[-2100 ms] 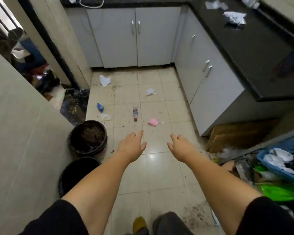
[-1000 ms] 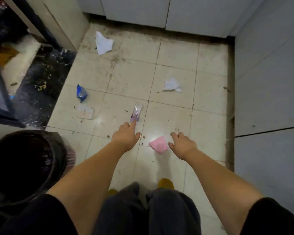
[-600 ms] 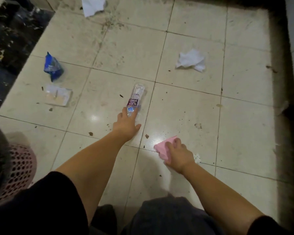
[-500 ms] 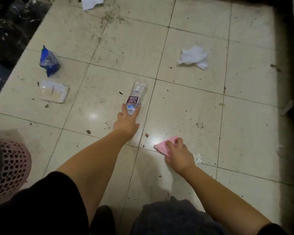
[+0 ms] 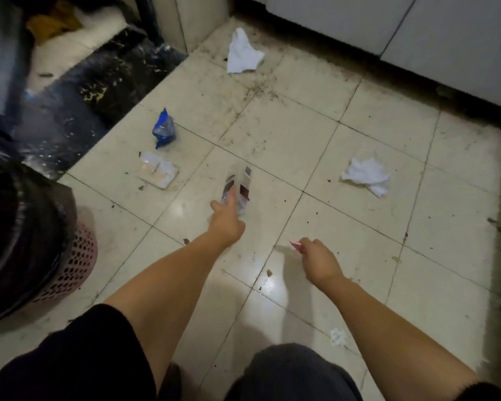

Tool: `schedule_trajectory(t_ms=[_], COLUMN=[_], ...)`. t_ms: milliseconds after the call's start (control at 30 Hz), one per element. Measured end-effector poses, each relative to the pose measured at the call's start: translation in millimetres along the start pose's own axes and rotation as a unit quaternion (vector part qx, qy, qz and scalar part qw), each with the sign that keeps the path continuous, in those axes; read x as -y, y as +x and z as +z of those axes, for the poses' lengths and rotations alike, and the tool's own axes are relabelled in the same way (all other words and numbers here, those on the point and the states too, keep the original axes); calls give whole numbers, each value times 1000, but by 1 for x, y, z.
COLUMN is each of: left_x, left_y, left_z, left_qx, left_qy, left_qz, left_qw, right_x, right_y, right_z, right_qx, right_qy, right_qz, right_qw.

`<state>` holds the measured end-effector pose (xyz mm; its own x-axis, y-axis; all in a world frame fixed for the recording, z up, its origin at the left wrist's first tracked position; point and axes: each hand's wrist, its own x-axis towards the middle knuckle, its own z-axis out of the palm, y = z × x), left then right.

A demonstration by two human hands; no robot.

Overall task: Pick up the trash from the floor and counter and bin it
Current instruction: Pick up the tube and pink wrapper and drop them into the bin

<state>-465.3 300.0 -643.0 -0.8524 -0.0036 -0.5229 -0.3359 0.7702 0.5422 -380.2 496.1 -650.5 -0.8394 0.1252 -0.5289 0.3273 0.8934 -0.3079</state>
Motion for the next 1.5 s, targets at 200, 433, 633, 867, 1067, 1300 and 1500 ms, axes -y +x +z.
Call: schedule_trajectory(t_ms=[200, 433, 633, 867, 1067, 1300, 1500], left_x=[23, 104, 193, 255, 281, 337, 395], left_y=[-58, -172, -261, -323, -355, -397, -376], left_z=[-129, -254, -285, -256, -236, -268, -297], left_qx=[-116, -333, -451, -501, -519, -502, -290], left_qy=[-89, -167, -205, -254, -245, -185, -91], left_qz=[3, -11, -93, -175, -213, -276, -363], left_qw=[989, 928, 864, 809, 791, 798, 881], right_x=[136, 340, 460, 492, 492, 534, 530], right_y=[27, -22, -70, -86, -86, -184, -215], right_z=[-75, -71, -21, 68, 95, 124, 178], right_qx=[-46, -63, -33, 50, 116, 67, 120], right_qy=[89, 113, 39, -158, -336, -225, -376], right_qz=[-146, -380, -556, -578, -469, -703, -759], right_qw=[984, 916, 829, 799, 808, 672, 518])
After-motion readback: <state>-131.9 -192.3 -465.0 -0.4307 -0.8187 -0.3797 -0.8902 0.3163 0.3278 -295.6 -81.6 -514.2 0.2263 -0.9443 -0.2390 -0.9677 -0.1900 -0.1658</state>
